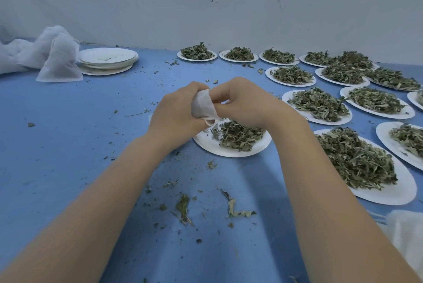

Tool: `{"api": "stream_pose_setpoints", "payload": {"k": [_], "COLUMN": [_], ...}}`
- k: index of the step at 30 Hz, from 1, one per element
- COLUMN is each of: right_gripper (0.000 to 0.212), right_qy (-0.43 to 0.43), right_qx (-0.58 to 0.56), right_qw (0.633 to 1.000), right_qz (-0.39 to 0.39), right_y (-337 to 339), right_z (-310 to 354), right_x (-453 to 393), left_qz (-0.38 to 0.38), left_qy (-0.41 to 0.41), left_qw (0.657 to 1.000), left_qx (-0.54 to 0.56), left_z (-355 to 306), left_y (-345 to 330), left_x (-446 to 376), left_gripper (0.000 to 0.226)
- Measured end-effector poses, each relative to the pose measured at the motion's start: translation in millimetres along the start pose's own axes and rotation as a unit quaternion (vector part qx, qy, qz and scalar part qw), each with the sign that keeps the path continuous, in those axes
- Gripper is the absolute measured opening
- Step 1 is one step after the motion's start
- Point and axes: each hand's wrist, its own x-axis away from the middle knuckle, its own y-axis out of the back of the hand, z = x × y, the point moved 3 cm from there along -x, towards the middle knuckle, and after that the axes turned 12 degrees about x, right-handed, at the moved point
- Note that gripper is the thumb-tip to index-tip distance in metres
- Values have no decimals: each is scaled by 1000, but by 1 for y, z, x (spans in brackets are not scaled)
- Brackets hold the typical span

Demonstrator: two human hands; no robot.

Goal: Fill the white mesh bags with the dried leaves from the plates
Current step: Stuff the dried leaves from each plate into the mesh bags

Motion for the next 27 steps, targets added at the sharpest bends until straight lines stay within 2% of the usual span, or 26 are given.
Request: {"api": "stream_pose_setpoints", "payload": {"k": [3, 5, 7, 9, 13, 18, 20, 24, 27], "right_gripper": [25, 24, 20, 18, 38, 56, 49, 40, 42], "right_qy": [16, 8, -28, -72, -117, -69, -76, -85, -75], "right_qx": [-107, -133, -107, -44, 91, 140, 158, 164, 145], "right_qw": [994, 988, 985, 986, 987, 985, 981, 983, 986], "right_qz": [-30, -83, -132, -144, -60, 76, 76, 19, 43], "right_y": [8, 13, 15, 11, -12, -43, -41, -22, -23], "right_z": [-3, -8, -14, -20, -29, -21, -21, -22, -18], "right_x": [6, 6, 3, -2, -9, -12, -12, -10, -9], "left_qz": [-4, -17, -29, -31, -31, -20, -16, -14, -12], "left_qy": [-2, -2, -1, 0, 17, 35, 38, 44, 45], "left_qw": [1000, 1000, 1000, 999, 999, 999, 999, 998, 998], "left_qx": [-6, -9, -12, -20, -32, -27, -29, -38, -42], "left_z": [0, 2, 5, 7, 13, 16, 17, 19, 19], "left_y": [2, 5, 8, 11, 15, 17, 17, 17, 16], "left_x": [-1, -2, -2, -3, -5, -4, -4, -5, -4], "left_gripper": [48, 47, 45, 44, 42, 39, 40, 40, 41]}}
